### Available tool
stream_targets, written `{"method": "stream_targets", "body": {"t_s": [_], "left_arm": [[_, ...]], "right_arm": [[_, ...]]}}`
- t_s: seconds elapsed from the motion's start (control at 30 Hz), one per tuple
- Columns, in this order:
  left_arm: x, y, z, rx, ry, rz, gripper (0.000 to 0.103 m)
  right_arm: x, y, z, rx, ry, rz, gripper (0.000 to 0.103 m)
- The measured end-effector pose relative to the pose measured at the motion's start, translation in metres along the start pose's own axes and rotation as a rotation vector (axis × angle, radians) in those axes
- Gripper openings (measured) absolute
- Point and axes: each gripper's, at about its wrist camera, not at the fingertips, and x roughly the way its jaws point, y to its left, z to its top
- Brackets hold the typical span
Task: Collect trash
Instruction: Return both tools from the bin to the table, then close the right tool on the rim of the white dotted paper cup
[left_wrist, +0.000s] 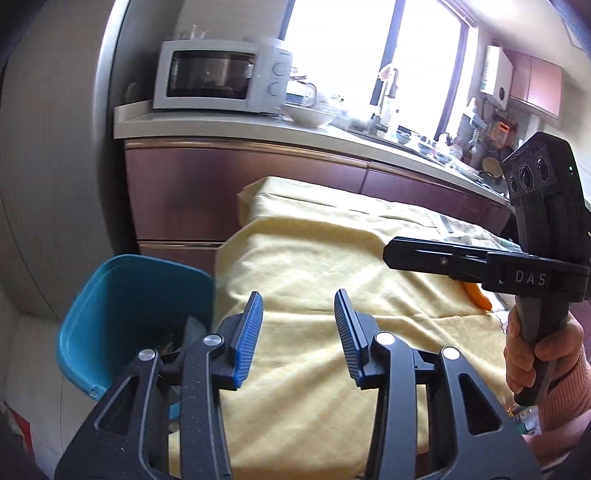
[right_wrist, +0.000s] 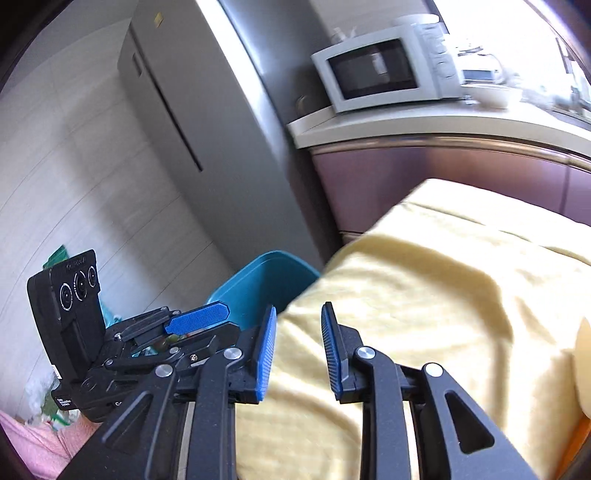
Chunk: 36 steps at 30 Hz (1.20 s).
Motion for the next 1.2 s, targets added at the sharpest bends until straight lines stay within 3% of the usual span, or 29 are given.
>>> {"method": "stream_targets", "body": {"t_s": [0.33, 0.57, 0.87, 1.2], "left_arm": [[0.045, -0.109, 0.002, 0.139, 0.084, -0.181, 0.04], [0.078, -0.172, -0.002, 0.206, 0.165, -0.286, 0.042], [0.116, -0.235, -0.001, 0.234, 0.259, -0.384, 0.047], [0.157, -0.264, 0.0, 0.232, 0.352, -0.355, 0.045]], "right_arm": [[-0.081, -0.087, -0.025, 0.164, -0.118, -0.209, 0.032], [-0.116, -0.144, -0.034, 0.254, -0.167, -0.318, 0.037], [-0.115, -0.185, -0.025, 0.295, -0.163, -0.356, 0.044], [-0.091, -0.214, -0.019, 0.345, -0.109, -0.338, 0.048]]}}
